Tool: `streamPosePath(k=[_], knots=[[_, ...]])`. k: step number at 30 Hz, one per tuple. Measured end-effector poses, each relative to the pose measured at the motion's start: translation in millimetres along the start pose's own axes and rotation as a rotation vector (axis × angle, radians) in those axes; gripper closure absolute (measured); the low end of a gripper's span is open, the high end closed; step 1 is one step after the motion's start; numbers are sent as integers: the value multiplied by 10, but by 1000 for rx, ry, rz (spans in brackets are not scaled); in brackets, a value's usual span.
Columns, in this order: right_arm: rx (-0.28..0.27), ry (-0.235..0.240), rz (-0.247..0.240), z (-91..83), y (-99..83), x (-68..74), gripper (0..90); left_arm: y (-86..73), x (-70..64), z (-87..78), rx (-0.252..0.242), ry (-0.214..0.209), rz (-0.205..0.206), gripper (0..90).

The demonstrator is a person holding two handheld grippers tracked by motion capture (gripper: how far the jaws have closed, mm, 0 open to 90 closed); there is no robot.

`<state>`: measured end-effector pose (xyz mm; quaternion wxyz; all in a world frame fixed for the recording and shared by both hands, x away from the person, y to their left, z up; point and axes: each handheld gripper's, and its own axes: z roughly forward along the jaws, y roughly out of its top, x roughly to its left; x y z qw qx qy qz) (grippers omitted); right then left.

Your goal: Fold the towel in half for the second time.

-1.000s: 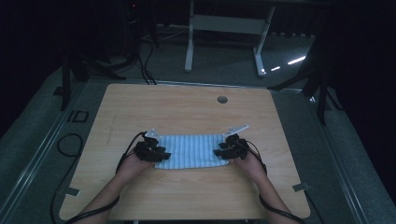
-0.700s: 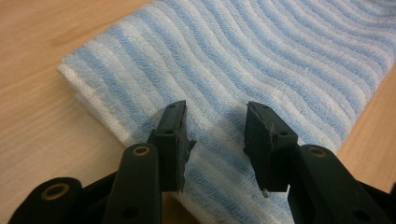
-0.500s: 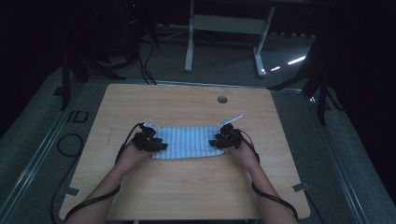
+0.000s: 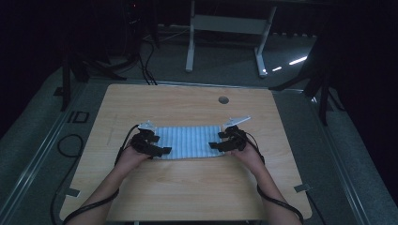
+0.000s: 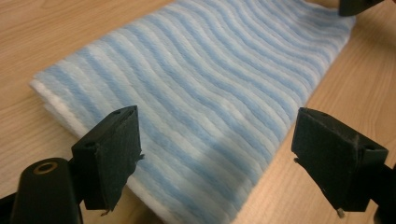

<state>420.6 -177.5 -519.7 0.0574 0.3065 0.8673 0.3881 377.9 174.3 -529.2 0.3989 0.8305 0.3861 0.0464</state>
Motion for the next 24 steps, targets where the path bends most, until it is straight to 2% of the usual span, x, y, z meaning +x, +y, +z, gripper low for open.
streamPosePath(k=[3, 4, 6, 11, 15, 20, 24], knots=[[-8, 10, -6, -70, -67, -7, 167, -40, -40, -25, -6, 2, 1, 141], [-9, 5, 7, -82, -84, -19, 164, -49, -52, -27, -2, 20, 8, 141], [-6, -34, 0, -107, -117, -28, 140, -77, -69, -33, -11, 28, 13, 139], [-28, -61, -2, -161, -184, -45, 140, -139, -92, -44, -11, 47, 0, 12], [-18, -81, -17, -199, -252, -57, 140, -206, -71, -80, -15, 78, -8, 12], [-30, -95, -9, -274, -345, -77, 139, -307, -28, -154, -15, 92, -25, 12], [-40, -125, 5, -342, -456, -92, 138, -408, 4, -207, -16, 56, -42, 12]])
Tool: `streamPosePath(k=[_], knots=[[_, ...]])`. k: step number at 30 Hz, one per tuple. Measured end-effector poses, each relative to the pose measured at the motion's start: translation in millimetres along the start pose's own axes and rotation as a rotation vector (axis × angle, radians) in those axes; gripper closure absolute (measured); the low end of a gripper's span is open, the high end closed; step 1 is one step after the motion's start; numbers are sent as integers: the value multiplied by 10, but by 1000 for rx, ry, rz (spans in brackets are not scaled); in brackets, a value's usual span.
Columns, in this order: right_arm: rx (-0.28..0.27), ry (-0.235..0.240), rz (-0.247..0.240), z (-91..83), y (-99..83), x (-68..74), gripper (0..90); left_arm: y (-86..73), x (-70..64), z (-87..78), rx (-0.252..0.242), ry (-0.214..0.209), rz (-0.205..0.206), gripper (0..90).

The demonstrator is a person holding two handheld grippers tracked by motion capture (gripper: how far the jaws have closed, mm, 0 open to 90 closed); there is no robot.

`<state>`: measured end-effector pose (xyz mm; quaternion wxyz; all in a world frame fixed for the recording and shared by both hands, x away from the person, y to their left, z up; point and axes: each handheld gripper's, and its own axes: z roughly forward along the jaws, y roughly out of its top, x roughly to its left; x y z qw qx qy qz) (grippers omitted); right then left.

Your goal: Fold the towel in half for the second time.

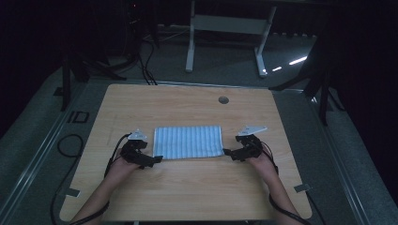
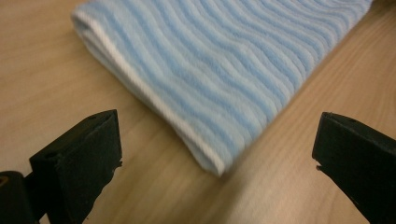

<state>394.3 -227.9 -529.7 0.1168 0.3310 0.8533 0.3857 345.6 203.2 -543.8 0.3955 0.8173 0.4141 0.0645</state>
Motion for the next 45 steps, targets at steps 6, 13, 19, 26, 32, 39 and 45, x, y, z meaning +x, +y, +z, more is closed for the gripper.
streamPosePath(k=[6, 13, 19, 26, 32, 39, 45], knots=[[3, -14, 22, -90, -193, -55, 138, -134, 38, -98, -10, 19, -12, 12], [-6, -37, 51, -217, -379, -106, 138, -264, 91, -206, -33, 39, -34, 12], [-28, -50, 79, -333, -463, -111, 138, -336, 103, -282, -41, 69, -29, 13], [-27, -79, 88, -494, -624, -118, 138, -425, 95, -354, -44, 72, -40, 13], [-52, -104, 122, -632, -735, -151, 138, -520, 95, -403, -40, 83, -57, 12], [-83, -144, 149, -789, -866, -202, 138, -595, 58, -513, -86, 91, -65, 12], [-84, -182, 142, -837, -929, -222, 138, -652, 40, -542, -70, 102, -49, 12]])
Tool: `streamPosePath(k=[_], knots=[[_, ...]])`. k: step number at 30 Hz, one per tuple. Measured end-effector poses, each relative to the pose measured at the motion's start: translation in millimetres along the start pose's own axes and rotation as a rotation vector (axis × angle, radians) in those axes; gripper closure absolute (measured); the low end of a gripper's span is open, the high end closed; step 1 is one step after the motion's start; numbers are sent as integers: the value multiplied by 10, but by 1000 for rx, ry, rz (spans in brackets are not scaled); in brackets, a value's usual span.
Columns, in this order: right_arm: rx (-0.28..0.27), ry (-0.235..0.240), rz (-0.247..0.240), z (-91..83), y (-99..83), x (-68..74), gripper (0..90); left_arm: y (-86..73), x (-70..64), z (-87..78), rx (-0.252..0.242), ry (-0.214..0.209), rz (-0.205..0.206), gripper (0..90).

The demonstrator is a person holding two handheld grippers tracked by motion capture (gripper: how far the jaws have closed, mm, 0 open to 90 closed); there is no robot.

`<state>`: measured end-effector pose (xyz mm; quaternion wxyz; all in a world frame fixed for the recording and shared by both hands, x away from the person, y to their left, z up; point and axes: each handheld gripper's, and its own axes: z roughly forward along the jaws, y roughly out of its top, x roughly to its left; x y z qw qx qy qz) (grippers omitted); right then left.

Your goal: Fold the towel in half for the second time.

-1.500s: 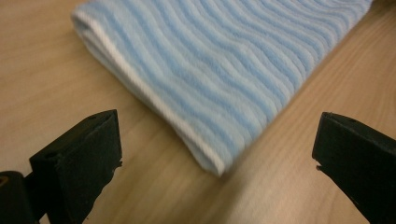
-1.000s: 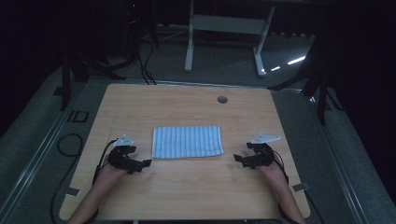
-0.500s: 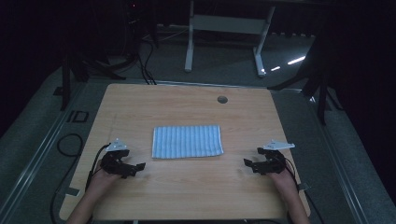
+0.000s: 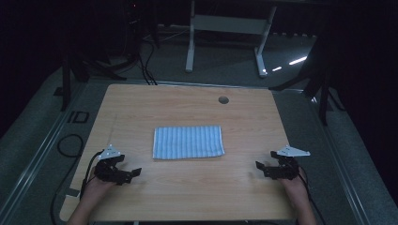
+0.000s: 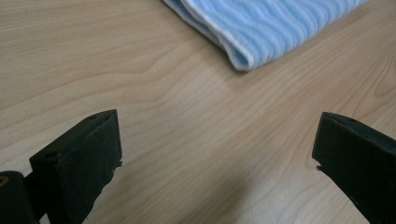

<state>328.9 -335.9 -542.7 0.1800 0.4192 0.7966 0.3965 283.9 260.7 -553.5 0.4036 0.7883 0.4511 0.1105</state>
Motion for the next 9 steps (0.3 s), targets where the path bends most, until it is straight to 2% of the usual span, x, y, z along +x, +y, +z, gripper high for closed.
streamPosePath(k=[3, 4, 9], knots=[[-2, -6, 1, -3, -15, -23, 138, -17, 3, -7, 0, -3, 5, 12], [-7, -4, 1, -4, -13, -27, 138, -36, 16, 5, 5, -6, -7, 12], [2, -4, -8, 9, -17, -23, 139, -43, -2, 25, 8, -8, 4, 12]])
